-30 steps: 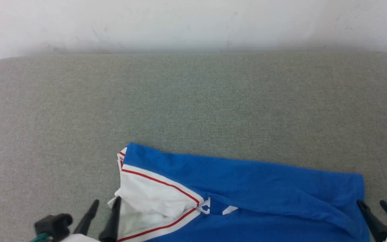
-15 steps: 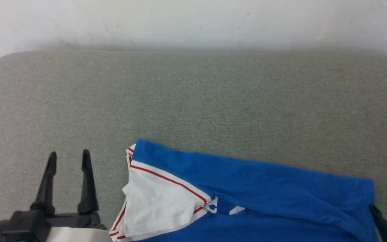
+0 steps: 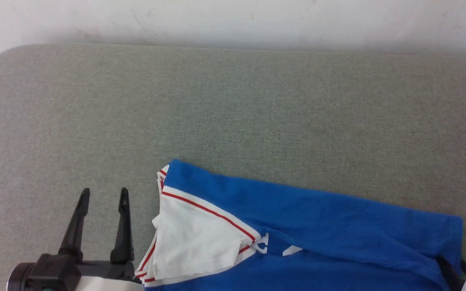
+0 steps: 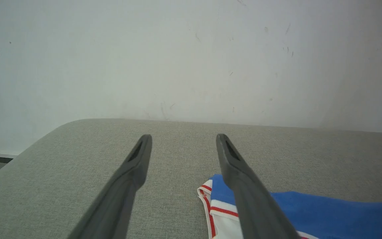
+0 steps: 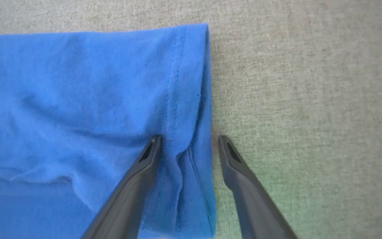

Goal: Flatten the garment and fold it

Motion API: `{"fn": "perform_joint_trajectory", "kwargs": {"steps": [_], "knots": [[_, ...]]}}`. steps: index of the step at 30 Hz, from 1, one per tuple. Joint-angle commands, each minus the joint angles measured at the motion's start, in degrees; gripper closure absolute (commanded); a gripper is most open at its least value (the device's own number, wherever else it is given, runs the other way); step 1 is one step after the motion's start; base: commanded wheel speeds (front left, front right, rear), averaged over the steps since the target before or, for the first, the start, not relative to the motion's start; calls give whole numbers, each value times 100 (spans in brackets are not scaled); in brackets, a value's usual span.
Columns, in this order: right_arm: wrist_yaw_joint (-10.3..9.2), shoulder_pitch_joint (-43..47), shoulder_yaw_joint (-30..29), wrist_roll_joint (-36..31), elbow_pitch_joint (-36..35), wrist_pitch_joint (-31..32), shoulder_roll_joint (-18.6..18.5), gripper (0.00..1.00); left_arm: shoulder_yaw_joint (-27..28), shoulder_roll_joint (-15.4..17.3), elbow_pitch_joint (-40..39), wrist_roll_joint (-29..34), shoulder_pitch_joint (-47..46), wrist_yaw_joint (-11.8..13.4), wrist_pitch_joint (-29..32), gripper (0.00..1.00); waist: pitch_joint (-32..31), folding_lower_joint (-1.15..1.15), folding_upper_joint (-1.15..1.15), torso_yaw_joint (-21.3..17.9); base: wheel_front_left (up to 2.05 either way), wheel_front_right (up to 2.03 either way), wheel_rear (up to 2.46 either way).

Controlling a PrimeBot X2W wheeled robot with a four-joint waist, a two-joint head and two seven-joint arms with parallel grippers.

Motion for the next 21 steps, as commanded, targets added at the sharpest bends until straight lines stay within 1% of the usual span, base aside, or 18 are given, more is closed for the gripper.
{"fn": "perform_joint_trajectory", "kwargs": {"steps": [1,5,9,16,17,21], "knots": [[-4,-103,194,116,143,55,4,100,-29,-43,47,85,-109,-82,-28,0,1,0,0,-5,0,0,0],[-4,-197,216,159,222,-20,-88,100,-78,-71,132,121,-155,-139,-28,0,-43,0,0,-27,0,0,0],[-4,-245,47,93,271,-101,-280,100,-89,-94,199,123,-137,-165,-28,0,-129,0,0,-66,0,0,0],[-4,-165,-783,-55,552,-137,-701,100,-134,-146,296,87,-75,-225,-28,0,-256,0,0,-79,0,0,0],[-4,-165,-783,-55,552,-137,-701,100,-134,-146,296,87,-75,-225,-28,0,-256,0,0,-79,0,0,0],[-4,-82,-1101,-137,616,-181,-847,100,-150,-161,333,80,-55,-250,-28,0,-279,0,0,-68,0,0,0]]}}
